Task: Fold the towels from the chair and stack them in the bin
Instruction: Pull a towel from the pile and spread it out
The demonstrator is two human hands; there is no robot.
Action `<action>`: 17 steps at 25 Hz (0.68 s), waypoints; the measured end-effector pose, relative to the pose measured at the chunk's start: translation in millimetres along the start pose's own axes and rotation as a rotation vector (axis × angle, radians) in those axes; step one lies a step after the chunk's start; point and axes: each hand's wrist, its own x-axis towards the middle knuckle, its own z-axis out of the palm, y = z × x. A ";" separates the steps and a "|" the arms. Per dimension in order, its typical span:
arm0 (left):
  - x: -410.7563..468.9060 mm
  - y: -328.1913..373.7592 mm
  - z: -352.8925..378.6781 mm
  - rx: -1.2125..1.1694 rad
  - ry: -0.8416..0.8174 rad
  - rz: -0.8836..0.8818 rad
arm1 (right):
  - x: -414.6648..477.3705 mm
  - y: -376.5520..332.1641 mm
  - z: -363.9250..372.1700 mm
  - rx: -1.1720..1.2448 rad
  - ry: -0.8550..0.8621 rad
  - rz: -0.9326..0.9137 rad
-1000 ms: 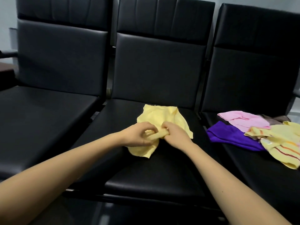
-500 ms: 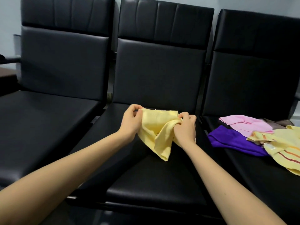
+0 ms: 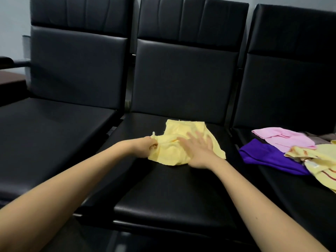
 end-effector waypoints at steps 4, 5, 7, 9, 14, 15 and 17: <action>-4.0 0.4 1.1 0.192 0.216 -0.001 | -2.6 4.3 0.6 -0.096 0.047 -0.022; -2.3 -1.7 1.7 0.187 0.348 0.007 | -3.5 5.6 -1.1 -0.098 0.183 0.026; 1.9 -7.3 0.5 0.024 0.638 0.081 | -7.8 3.3 -5.2 -0.097 0.400 0.171; 3.0 -10.5 -4.8 -0.288 0.909 0.109 | -9.4 0.9 -14.1 -0.130 0.497 0.289; 6.0 -5.8 -12.3 -1.106 0.835 0.087 | -7.9 0.6 -29.4 -0.004 0.608 0.301; 3.4 -1.3 -15.9 -1.147 0.801 0.116 | -9.3 1.6 -34.3 0.215 0.671 0.307; -4.0 3.4 -22.9 -0.978 0.697 0.225 | -9.9 2.9 -44.4 0.718 0.740 0.306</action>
